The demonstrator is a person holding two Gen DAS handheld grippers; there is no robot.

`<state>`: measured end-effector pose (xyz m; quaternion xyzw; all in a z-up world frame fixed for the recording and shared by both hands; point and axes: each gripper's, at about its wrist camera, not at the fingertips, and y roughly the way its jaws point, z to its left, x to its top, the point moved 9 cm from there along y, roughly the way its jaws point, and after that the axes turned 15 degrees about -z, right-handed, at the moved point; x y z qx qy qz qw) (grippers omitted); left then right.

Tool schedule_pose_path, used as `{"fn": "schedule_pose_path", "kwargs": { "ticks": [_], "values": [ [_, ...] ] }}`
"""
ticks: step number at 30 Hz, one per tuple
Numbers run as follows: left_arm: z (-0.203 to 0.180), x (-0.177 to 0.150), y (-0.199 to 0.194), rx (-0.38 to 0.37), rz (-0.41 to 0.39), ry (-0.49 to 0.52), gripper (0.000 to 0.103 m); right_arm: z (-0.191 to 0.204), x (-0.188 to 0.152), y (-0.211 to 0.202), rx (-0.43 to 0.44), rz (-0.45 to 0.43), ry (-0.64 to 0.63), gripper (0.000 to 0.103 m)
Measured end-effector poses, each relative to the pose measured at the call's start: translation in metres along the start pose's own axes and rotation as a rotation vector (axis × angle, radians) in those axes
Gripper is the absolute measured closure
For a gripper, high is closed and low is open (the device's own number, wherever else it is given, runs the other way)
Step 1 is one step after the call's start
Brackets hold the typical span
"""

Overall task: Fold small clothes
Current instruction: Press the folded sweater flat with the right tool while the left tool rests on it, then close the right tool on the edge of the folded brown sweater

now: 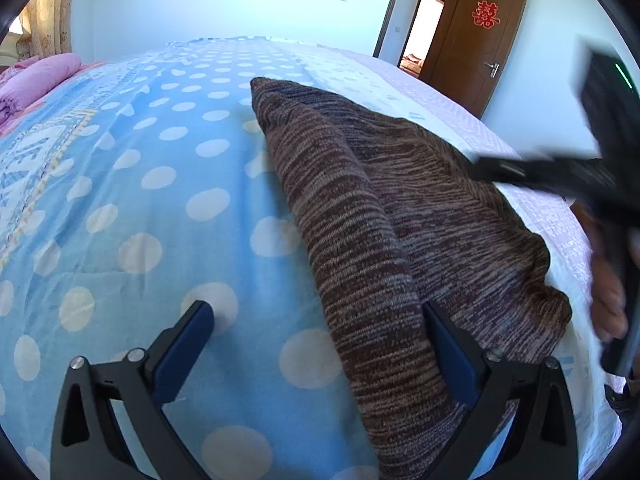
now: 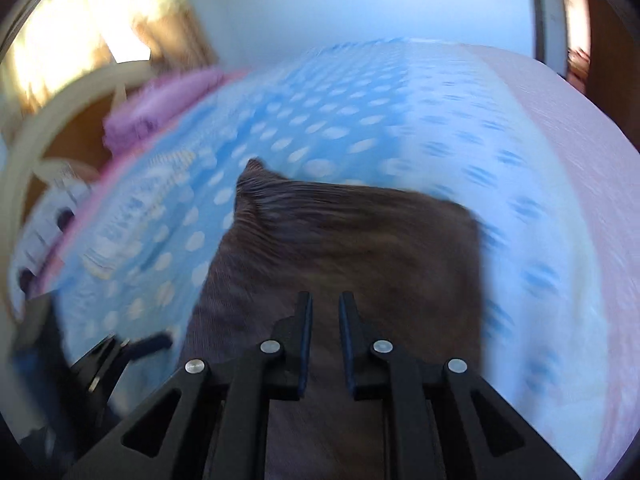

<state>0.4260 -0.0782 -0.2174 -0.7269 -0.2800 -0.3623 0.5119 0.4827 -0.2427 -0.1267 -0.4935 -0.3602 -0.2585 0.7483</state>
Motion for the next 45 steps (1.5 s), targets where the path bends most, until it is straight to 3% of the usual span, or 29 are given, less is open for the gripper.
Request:
{"fn": "schedule_pose_path", "kwargs": {
  "ticks": [3, 6, 9, 14, 17, 24, 28, 32, 36, 40, 43, 45],
  "values": [
    [-0.003, -0.002, -0.003, -0.012, 0.002, 0.005, 0.000, -0.040, -0.021, -0.050, -0.051, -0.015, 0.080, 0.089],
    [-0.007, -0.005, -0.006, -0.018, 0.003, 0.018, 0.000, -0.049, -0.059, -0.082, -0.004, 0.017, 0.163, 0.089],
    [-0.009, -0.006, -0.009, -0.013, 0.002, 0.029, 0.000, -0.043, -0.079, -0.088, 0.032, 0.029, 0.187, 0.089],
    [-0.011, -0.007, -0.010, -0.005, 0.006, 0.033, 0.000, -0.033, -0.082, -0.075, 0.065, 0.017, 0.213, 0.089],
    [-0.009, -0.007, -0.009, -0.004, 0.009, 0.025, 0.000, -0.028, -0.087, -0.073, 0.047, 0.029, 0.175, 0.099],
    [-0.010, -0.009, -0.010, -0.009, 0.012, 0.029, 0.000, -0.037, -0.115, -0.091, -0.053, 0.074, 0.135, 0.101],
    [-0.011, -0.011, -0.011, -0.008, 0.016, 0.030, 0.000, -0.036, -0.101, -0.096, -0.004, 0.017, 0.171, 0.099],
    [-0.014, -0.012, -0.015, -0.034, 0.016, 0.022, 0.000, -0.032, -0.067, -0.096, -0.004, -0.035, 0.126, 0.080],
    [-0.018, -0.010, -0.019, -0.053, -0.008, 0.027, 0.006, -0.047, -0.020, -0.070, 0.028, -0.083, 0.162, 0.068],
    [-0.025, -0.010, -0.019, -0.058, -0.005, 0.057, 0.011, -0.062, -0.004, -0.018, 0.040, -0.018, 0.175, 0.064],
    [-0.026, -0.011, -0.017, -0.058, 0.002, 0.068, 0.011, -0.074, -0.004, 0.019, 0.096, 0.022, 0.252, 0.061],
    [-0.026, -0.011, -0.015, -0.062, 0.008, 0.071, 0.011, -0.085, -0.005, 0.035, 0.068, 0.020, 0.267, 0.060]
  ]
}}
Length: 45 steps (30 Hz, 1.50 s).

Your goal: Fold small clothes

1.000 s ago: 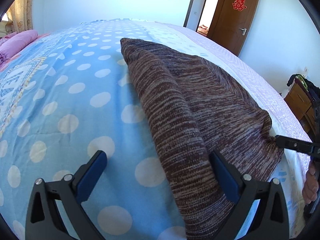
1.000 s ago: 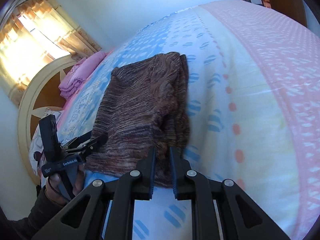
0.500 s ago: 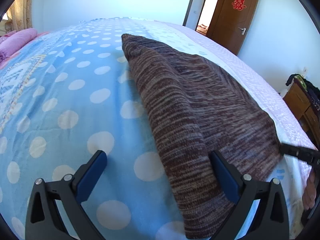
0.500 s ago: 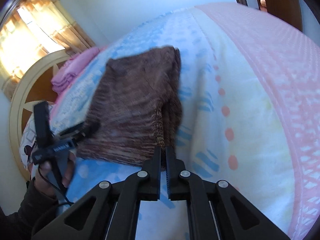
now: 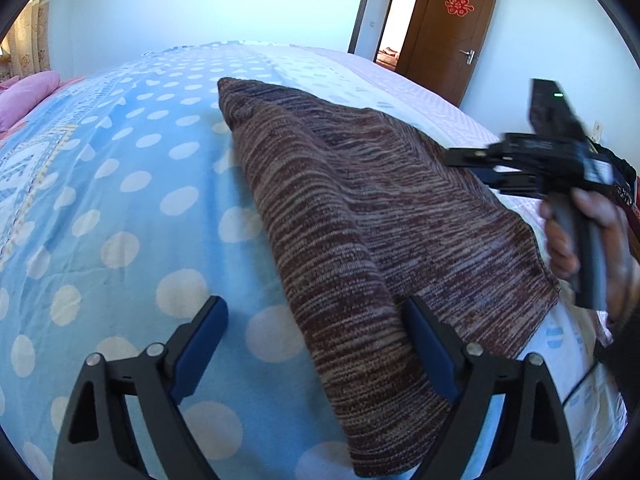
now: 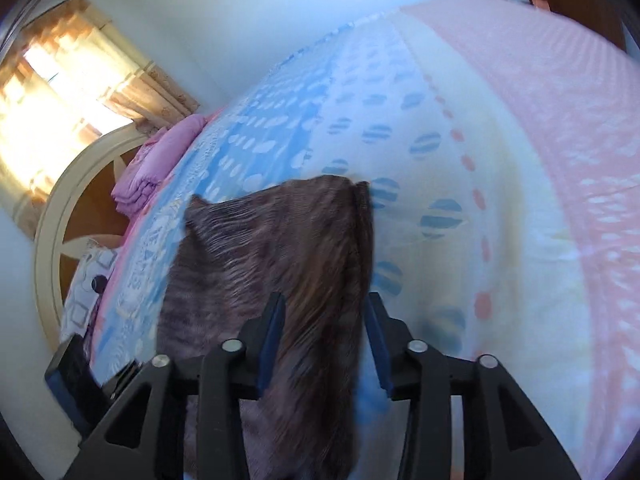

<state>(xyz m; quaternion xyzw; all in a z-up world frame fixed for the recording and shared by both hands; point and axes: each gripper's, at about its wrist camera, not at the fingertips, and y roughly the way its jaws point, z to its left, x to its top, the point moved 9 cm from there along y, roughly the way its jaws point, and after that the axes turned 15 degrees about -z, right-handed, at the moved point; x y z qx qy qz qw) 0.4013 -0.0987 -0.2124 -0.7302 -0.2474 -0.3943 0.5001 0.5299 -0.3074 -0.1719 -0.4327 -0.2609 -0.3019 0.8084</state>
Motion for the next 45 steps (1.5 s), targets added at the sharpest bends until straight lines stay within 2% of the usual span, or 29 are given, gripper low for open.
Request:
{"fn": "schedule_pose_path", "kwargs": {
  "ticks": [7, 9, 10, 17, 20, 22, 27, 29, 31, 33, 38, 45],
  "values": [
    [-0.003, -0.001, 0.004, -0.011, 0.013, 0.012, 0.011, -0.002, 0.006, 0.021, 0.039, -0.016, 0.035, 0.060],
    [-0.004, -0.001, 0.006, -0.012, 0.016, 0.016, 0.011, 0.004, 0.005, 0.026, 0.067, -0.003, 0.024, 0.068],
    [-0.004, -0.001, 0.006, -0.013, 0.017, 0.016, 0.011, 0.006, 0.004, 0.030, 0.081, 0.008, 0.019, 0.078],
    [-0.006, 0.000, 0.007, -0.006, 0.023, 0.024, 0.012, 0.003, 0.002, 0.036, 0.123, 0.018, 0.064, 0.080],
    [-0.012, 0.000, 0.005, -0.027, 0.023, 0.033, 0.025, 0.007, 0.001, 0.034, 0.101, 0.003, 0.026, 0.081],
    [-0.018, 0.000, 0.003, -0.048, 0.026, 0.032, 0.039, 0.009, 0.000, 0.033, 0.088, -0.016, -0.013, 0.082],
    [-0.024, 0.000, 0.001, -0.024, 0.030, 0.041, 0.046, 0.011, -0.001, 0.031, 0.050, -0.041, -0.065, 0.083],
    [-0.026, 0.000, -0.002, -0.018, 0.031, 0.047, 0.054, 0.012, -0.001, 0.030, 0.030, -0.048, -0.086, 0.083],
    [-0.031, 0.002, -0.006, -0.003, 0.029, 0.076, 0.067, 0.015, -0.001, 0.028, 0.000, -0.054, -0.127, 0.084],
    [-0.033, 0.005, -0.009, 0.021, 0.036, 0.108, 0.073, 0.018, 0.000, 0.024, -0.035, -0.059, -0.148, 0.087],
    [-0.034, 0.013, -0.021, 0.052, 0.032, 0.127, 0.077, 0.030, 0.001, 0.005, -0.060, -0.102, -0.176, 0.090],
    [-0.032, 0.018, -0.047, 0.056, 0.025, 0.116, 0.078, 0.063, -0.002, -0.031, -0.004, -0.160, -0.178, 0.090]
  ]
}}
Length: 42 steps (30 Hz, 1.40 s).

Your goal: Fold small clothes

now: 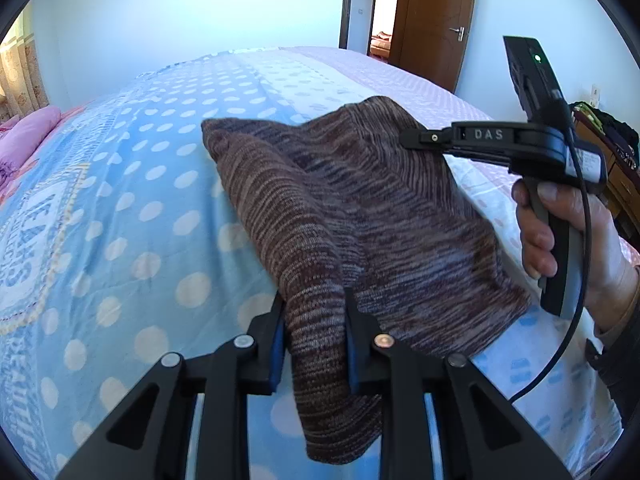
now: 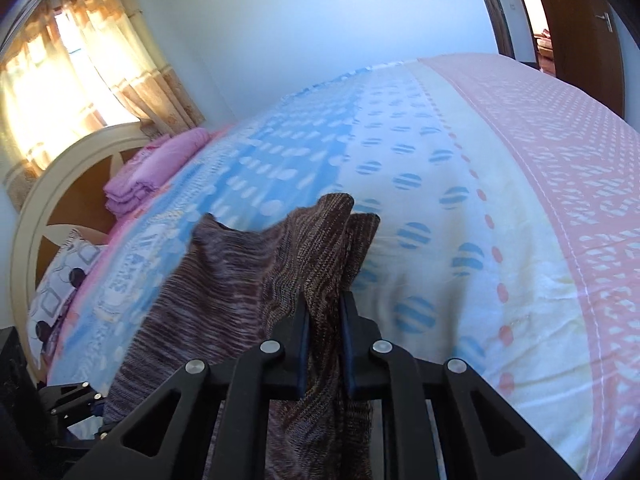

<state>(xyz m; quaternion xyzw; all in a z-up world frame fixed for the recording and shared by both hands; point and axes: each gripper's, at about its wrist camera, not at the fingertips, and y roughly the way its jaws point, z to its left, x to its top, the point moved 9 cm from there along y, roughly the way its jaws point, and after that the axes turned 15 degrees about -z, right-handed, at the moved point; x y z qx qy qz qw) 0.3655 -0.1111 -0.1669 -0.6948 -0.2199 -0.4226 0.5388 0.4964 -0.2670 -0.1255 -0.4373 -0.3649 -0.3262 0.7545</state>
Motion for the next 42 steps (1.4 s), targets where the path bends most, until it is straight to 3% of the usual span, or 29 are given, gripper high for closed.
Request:
{"fn": "schedule_pose_path", "kwargs": {
  "ticks": [13, 42],
  "values": [
    [0.032, -0.010, -0.065, 0.056, -0.034, 0.001, 0.079, 0.075, -0.033, -0.031, 0.100, 0.007, 0.016, 0.090],
    [0.138, -0.050, -0.178, 0.233, -0.111, -0.064, 0.079, 0.259, -0.080, -0.002, 0.339, 0.076, -0.044, 0.090]
  ]
}}
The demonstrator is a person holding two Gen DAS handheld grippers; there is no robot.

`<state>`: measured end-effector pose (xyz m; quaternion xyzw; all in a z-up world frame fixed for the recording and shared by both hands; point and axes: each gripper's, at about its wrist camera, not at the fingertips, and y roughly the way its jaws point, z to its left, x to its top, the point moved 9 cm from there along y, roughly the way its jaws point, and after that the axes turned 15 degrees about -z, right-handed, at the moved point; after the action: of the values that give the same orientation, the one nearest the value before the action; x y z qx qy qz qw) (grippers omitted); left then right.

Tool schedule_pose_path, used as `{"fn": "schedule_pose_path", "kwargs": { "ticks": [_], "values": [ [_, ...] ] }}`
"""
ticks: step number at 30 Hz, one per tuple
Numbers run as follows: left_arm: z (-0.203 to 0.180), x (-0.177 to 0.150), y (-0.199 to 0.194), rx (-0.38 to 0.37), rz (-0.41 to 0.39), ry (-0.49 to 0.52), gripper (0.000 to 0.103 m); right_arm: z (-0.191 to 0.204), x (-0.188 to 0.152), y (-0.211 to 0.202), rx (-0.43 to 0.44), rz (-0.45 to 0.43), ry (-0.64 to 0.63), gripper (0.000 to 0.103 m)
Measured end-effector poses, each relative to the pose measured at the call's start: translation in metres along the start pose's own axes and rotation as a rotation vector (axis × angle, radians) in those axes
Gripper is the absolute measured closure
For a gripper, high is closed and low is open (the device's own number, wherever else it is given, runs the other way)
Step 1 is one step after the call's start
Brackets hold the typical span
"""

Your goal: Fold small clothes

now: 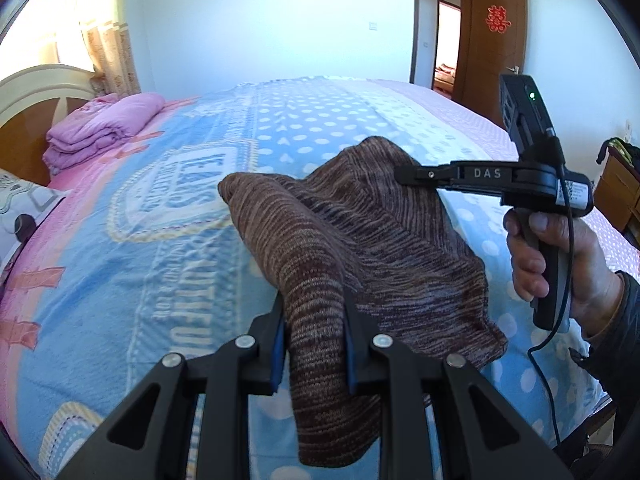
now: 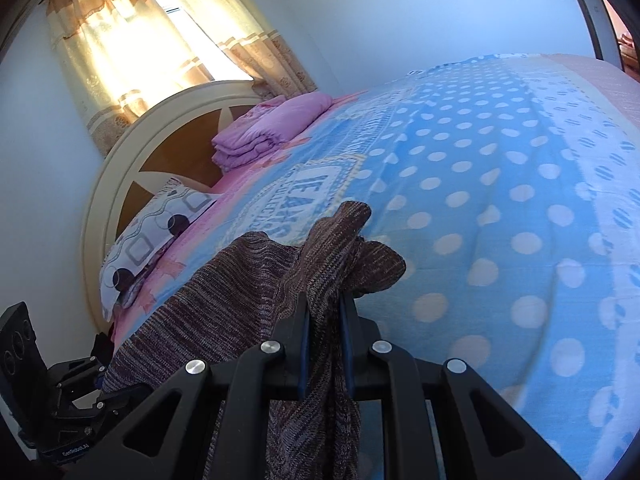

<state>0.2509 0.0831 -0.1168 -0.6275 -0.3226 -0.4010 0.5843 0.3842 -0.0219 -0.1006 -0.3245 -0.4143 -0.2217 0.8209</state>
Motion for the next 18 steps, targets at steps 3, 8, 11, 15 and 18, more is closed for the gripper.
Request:
{"fn": "schedule_pose_path", "kwargs": {
  "ticks": [3, 8, 11, 15, 18],
  "values": [
    [0.012, 0.001, -0.011, 0.015, -0.018, -0.002, 0.079, 0.017, 0.001, 0.007, 0.027, 0.004, -0.011, 0.090],
    [0.030, -0.001, -0.030, 0.044, -0.039, -0.005, 0.079, 0.045, 0.001, 0.018, 0.067, 0.011, -0.027, 0.090],
    [0.038, -0.004, -0.039, 0.061, -0.044, -0.009, 0.079, 0.059, -0.003, 0.025, 0.087, 0.025, -0.039, 0.090],
    [0.050, -0.012, -0.046, 0.085, -0.041, -0.010, 0.079, 0.075, -0.010, 0.036, 0.110, 0.049, -0.052, 0.090],
    [0.055, -0.018, -0.048, 0.096, -0.034, -0.016, 0.079, 0.083, -0.016, 0.045, 0.119, 0.067, -0.058, 0.090]
  ]
}}
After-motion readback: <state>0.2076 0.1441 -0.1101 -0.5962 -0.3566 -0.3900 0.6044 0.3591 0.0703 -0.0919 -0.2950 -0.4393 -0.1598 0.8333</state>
